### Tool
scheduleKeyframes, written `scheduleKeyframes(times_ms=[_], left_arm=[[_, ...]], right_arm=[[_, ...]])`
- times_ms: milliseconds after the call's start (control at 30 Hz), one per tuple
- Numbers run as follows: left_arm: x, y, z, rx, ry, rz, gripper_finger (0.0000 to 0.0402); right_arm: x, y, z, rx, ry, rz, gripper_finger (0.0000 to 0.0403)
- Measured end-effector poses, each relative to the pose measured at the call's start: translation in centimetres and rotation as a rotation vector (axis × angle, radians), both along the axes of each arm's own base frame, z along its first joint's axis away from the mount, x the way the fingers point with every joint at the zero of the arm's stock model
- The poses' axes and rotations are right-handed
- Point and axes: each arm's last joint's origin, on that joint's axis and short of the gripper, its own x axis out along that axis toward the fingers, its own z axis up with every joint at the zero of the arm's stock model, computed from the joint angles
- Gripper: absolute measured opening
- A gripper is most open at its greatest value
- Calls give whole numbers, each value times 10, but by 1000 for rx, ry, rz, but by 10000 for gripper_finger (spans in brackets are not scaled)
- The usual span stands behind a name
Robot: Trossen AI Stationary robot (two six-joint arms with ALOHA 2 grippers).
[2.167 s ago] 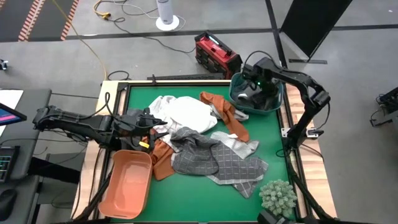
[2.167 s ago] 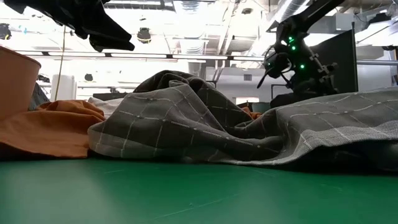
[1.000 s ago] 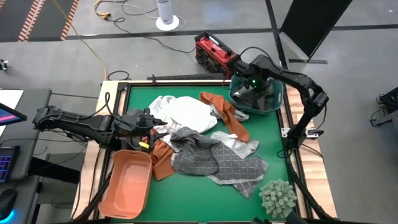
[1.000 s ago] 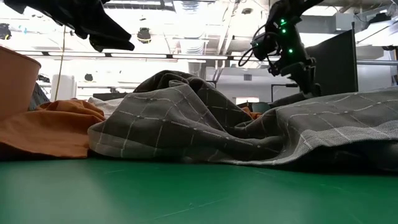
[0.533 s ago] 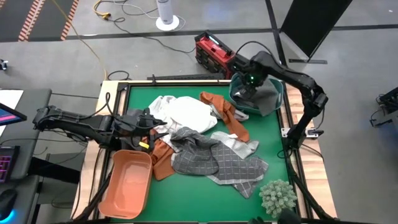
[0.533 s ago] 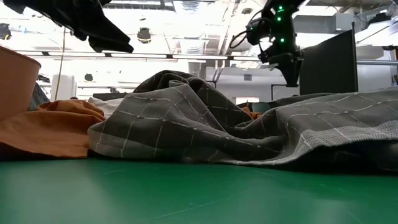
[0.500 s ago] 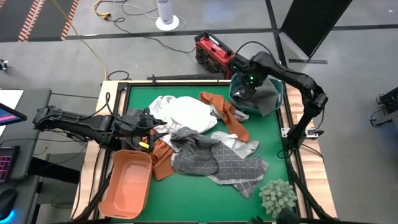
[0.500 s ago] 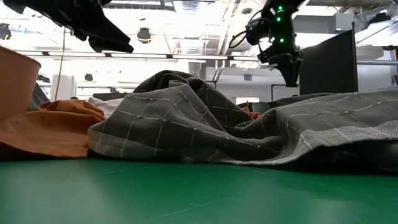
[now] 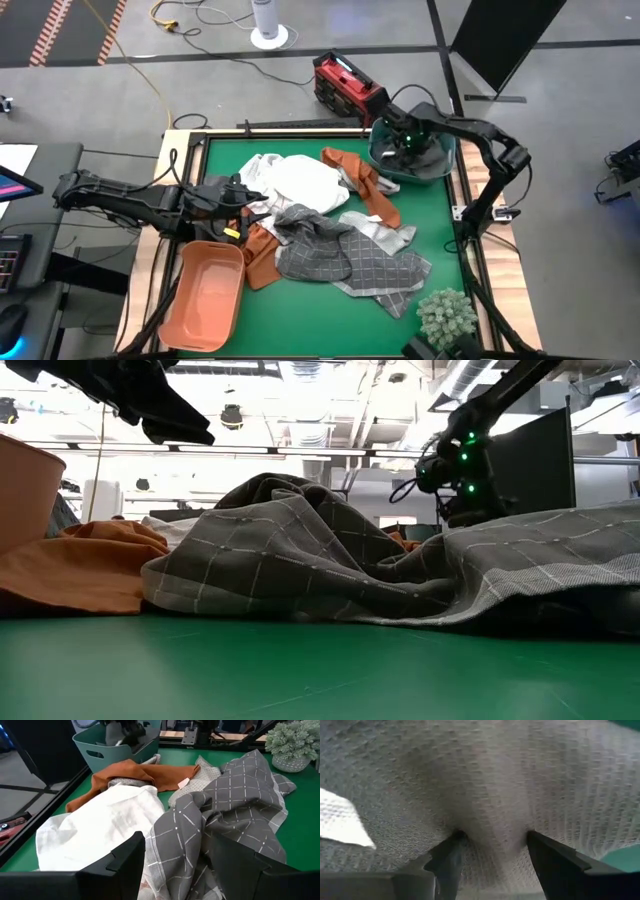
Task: Sort towels by color in basket
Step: Put the right gray towel into the green bin
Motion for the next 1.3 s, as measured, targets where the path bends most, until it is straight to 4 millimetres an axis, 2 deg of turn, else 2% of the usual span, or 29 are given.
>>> scheduleKeyframes(times_ms=[100,167,400,500,633,867,967,1100,1300], left_arm=[[0,0,0,0,0,0,210],[0,0,0,1,-1,2,210],[0,0,1,3,-5,7,210],[0,0,0,2,-5,8,210],[0,0,0,-1,1,7,210],[0,0,0,-4,-1,7,210],[0,0,0,-1,-3,9,210],[0,1,0,4,-3,22,210],[0,1,0,5,-4,26,210]], right_arm=[[-1,3,0,25,16,3,246],[1,5,7,38,30,4,245],[13,7,52,10,25,-14,244],[19,7,64,-24,-8,-21,244],[19,1,56,-58,-44,-27,244],[18,-5,8,-64,-168,-43,244],[18,0,-1,-43,-166,-32,244],[20,6,8,-4,-129,-28,244],[29,10,46,1,-123,-50,244]])
